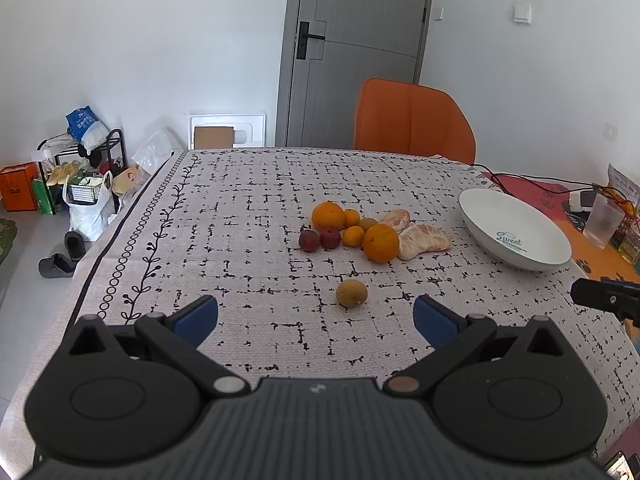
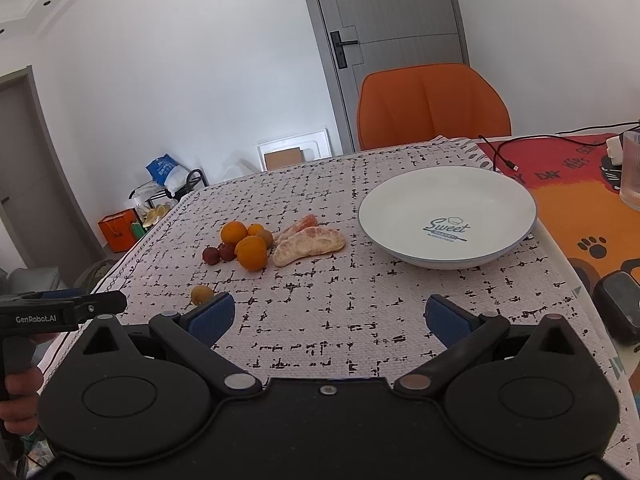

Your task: Organize fruits

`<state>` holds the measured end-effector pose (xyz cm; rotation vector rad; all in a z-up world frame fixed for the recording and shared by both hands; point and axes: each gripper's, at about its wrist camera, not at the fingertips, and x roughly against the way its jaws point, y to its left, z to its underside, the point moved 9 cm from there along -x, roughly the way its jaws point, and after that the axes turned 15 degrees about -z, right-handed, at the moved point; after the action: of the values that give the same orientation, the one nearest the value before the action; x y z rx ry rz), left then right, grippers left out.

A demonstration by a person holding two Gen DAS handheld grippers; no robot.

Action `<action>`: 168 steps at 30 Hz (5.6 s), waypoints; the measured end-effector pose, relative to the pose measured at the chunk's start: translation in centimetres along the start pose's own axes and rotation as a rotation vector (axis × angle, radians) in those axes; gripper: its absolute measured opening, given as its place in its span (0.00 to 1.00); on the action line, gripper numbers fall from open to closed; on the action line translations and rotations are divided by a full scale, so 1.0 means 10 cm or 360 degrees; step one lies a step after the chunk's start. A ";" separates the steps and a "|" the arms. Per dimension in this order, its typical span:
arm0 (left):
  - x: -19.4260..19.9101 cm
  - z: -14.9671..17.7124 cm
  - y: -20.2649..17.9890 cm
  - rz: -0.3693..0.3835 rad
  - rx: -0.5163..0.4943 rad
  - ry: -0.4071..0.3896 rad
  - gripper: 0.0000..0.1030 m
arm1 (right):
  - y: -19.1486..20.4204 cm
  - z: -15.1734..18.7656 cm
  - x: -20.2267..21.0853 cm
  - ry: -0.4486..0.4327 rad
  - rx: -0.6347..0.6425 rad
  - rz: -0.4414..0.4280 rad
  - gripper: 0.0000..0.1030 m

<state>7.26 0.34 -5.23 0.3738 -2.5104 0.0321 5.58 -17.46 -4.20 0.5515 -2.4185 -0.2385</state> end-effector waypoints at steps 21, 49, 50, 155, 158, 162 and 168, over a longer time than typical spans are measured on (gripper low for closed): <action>0.02 -0.01 0.00 0.0004 -0.0005 -0.0010 1.00 | -0.05 -0.01 0.00 0.0005 -0.0018 0.0018 1.00; -0.04 -0.04 -0.02 0.0039 0.0032 -0.0061 1.00 | -0.01 0.05 -0.11 0.0046 0.0047 -0.0023 1.00; -0.06 -0.05 -0.03 0.0045 0.0035 -0.0066 1.00 | -0.01 0.05 -0.12 0.0045 0.0047 -0.0024 1.00; -1.01 -0.21 0.11 0.0063 0.0135 0.0070 0.25 | -0.05 -0.34 -1.69 0.0380 0.0482 -0.0084 0.38; -1.00 -0.20 0.06 0.0062 0.0115 0.0062 0.25 | -0.09 -0.29 -1.61 0.0364 0.0426 -0.0097 0.75; -1.01 -0.19 0.00 0.0076 0.0103 0.0070 0.25 | -0.11 -0.26 -1.54 0.0323 0.0395 -0.0053 0.83; -1.03 -0.17 -0.02 0.0092 0.0088 0.0074 0.25 | -0.14 -0.18 -1.61 0.0342 0.0363 0.0056 0.83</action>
<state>16.30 2.94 -9.64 0.3194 -2.4777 0.1315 18.55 -11.66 -12.08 0.6020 -2.2556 0.1087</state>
